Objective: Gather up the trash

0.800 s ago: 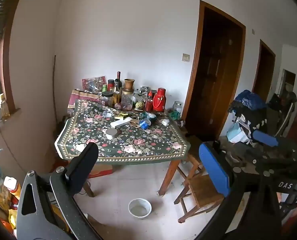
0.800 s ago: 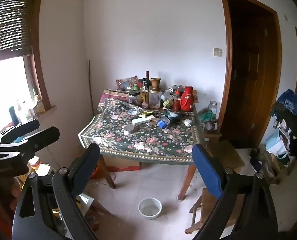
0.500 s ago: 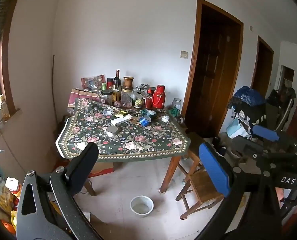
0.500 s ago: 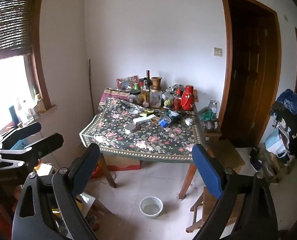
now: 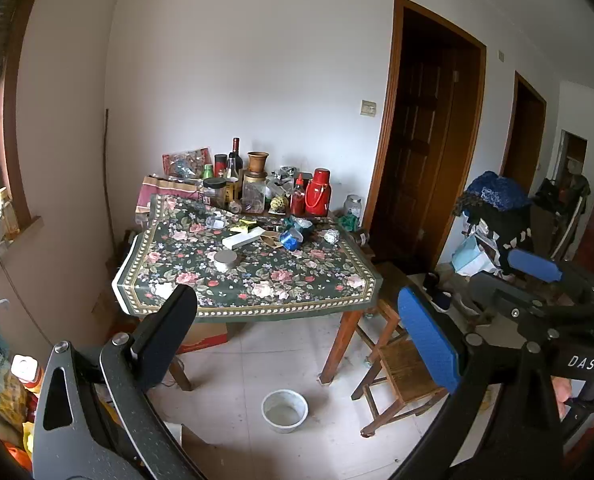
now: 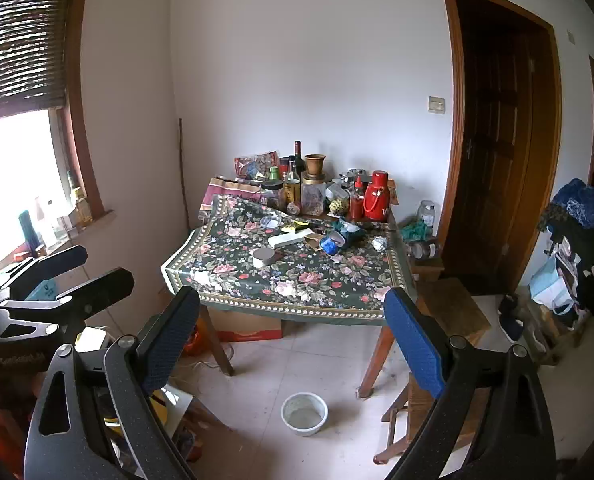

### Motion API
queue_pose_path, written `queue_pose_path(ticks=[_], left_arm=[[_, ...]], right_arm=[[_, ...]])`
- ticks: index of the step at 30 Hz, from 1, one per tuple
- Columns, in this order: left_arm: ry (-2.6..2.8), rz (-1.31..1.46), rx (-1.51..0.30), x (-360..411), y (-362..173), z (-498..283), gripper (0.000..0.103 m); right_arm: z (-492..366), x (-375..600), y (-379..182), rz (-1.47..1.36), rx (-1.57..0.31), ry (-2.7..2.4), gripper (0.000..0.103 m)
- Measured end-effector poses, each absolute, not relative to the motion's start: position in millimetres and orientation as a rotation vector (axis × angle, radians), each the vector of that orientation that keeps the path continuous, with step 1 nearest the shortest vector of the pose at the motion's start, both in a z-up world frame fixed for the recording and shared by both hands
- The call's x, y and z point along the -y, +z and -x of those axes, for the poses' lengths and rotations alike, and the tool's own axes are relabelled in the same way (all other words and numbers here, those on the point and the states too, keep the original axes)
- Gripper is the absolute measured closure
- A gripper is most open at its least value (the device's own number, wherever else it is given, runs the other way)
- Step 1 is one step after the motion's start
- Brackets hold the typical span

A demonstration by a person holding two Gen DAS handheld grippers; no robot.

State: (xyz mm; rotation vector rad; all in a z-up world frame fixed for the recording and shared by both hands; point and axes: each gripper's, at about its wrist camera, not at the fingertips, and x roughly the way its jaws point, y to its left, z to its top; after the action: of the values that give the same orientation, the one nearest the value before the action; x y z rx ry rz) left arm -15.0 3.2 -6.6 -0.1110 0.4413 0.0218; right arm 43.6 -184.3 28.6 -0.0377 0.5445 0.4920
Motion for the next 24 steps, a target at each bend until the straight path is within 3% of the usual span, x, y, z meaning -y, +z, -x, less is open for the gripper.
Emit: queue_pose_path(ticks=[24], left_arm=[[0.011, 0.120, -0.464, -7.9, -6.6, 13.3, 0.002]], right_arm=[[-37.8, 183.5, 30.9, 0.034, -0.541, 0.489, 0.011]])
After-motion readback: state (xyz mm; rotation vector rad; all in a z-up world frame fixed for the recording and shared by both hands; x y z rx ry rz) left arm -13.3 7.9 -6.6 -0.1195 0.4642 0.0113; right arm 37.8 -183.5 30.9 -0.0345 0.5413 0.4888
